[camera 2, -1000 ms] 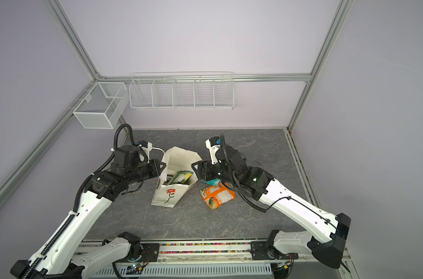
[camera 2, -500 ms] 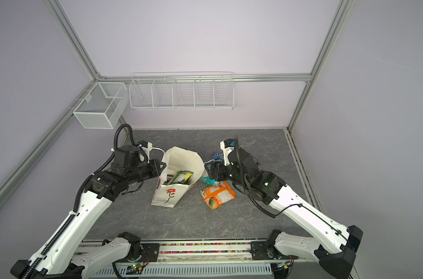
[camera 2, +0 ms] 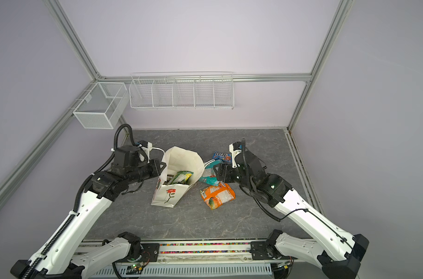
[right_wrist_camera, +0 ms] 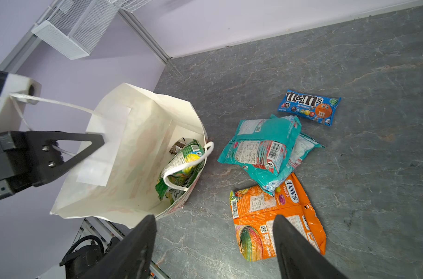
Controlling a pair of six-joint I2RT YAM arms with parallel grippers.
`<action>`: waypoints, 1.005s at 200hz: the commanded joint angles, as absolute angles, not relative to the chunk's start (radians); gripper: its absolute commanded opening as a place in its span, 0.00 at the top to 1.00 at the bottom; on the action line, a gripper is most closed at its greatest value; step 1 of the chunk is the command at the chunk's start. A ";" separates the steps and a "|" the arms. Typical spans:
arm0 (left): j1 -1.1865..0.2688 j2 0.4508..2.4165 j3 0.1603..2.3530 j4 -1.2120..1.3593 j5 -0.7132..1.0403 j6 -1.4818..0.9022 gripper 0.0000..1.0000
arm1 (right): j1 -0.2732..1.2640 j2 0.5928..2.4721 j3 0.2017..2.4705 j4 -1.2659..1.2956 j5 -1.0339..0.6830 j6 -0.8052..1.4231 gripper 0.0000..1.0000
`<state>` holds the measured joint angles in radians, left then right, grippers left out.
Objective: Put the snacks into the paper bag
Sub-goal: 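Withdraw the right gripper from the paper bag toward the remaining snacks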
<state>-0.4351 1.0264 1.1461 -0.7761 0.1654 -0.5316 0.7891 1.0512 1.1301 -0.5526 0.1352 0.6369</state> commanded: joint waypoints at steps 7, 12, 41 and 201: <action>-0.437 1.015 1.149 -0.771 0.168 -0.537 1.00 | 0.762 1.032 1.091 -0.576 0.130 0.662 0.21; -0.437 1.015 1.150 -0.773 0.168 -0.537 1.00 | 0.755 1.032 1.085 -0.576 0.124 0.664 0.21; -0.438 1.016 1.153 -0.776 0.164 -0.535 1.00 | 0.733 1.034 1.056 -0.579 0.094 0.668 0.21; -0.438 1.019 1.147 -0.773 0.163 -0.541 1.00 | 0.632 1.087 0.910 -0.568 0.017 0.674 0.16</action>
<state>-0.4351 1.0267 1.1461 -0.7757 0.1650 -0.5316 0.6525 1.0733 0.9497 -0.5758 0.0444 0.6582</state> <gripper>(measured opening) 0.047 0.834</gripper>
